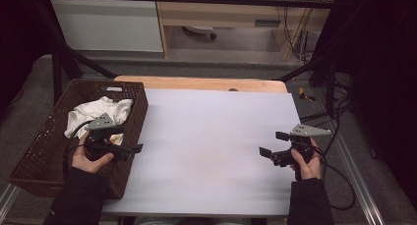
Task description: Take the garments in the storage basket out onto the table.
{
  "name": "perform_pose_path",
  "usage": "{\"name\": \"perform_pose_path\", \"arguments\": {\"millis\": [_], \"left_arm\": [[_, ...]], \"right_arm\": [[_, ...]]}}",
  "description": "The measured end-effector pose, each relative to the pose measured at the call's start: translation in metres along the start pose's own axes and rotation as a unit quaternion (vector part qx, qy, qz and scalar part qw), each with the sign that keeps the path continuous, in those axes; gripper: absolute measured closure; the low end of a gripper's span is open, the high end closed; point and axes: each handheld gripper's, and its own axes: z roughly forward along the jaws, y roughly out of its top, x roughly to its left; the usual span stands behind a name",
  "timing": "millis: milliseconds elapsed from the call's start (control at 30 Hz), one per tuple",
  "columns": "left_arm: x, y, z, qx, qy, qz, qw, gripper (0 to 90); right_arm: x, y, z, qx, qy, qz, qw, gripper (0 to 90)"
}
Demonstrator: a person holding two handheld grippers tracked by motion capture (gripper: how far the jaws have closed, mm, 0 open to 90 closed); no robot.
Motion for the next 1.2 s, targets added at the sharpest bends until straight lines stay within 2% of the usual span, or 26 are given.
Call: {"name": "perform_pose_path", "arguments": {"millis": [500,633,1100,1200], "left_arm": [[0.004,0.001,-0.009,0.003,0.014,-0.003,0.9999,0.8],[0.01,-0.001,-0.012,0.007,0.028,-0.011,0.9995,1.3],[0.022,-0.005,-0.02,0.011,0.052,-0.024,0.9983,2.1],[0.025,-0.007,-0.02,0.014,0.063,-0.027,0.9976,2.1]], "right_arm": [[0.0,0.0,0.0,0.004,-0.004,-0.002,1.0,0.6],[0.0,-0.001,0.002,0.007,-0.004,-0.004,1.0,0.6],[0.0,-0.001,0.002,0.006,-0.008,-0.004,0.9999,0.6],[0.0,-0.001,0.002,0.006,-0.008,-0.004,0.9999,0.6]]}}
